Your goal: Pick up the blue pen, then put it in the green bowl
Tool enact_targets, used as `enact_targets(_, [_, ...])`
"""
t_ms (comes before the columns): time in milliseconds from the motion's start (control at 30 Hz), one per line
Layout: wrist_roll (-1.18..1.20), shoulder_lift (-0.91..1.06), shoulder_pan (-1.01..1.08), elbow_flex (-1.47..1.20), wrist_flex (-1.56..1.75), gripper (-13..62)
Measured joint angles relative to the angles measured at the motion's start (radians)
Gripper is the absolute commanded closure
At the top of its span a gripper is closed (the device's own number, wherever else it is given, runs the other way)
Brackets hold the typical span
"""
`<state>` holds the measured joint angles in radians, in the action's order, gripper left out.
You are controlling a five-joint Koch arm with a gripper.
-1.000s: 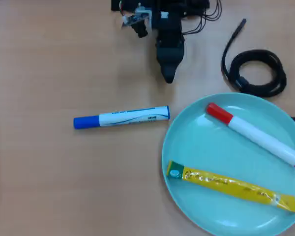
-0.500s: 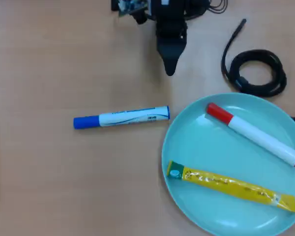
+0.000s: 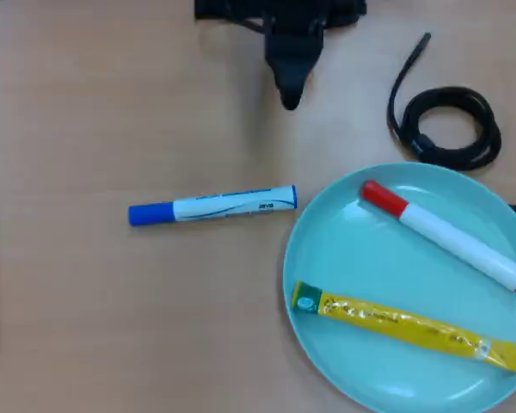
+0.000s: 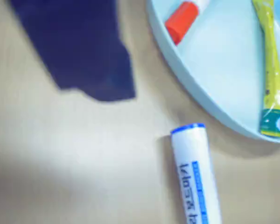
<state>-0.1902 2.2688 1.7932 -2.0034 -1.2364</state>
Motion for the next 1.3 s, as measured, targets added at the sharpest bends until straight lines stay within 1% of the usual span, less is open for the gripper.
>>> enact_targets(300, [-0.080,-0.037,0.084,0.152,-0.058,-0.3])
enact_targets(500, [-0.086,-0.192,0.124,0.249,-0.058,-0.3])
enact_targets(733, [-0.124,-0.449,0.153,0.382,-0.067,-0.3])
enact_targets(1000, [-0.127,-0.675,0.189,0.517,-0.126,-0.3])
enact_targets(1167, [-0.127,-0.793,0.193,0.583,-0.156,-0.3])
enact_targets(1300, [-0.137,-0.847,0.204,0.592,-0.178,-0.3])
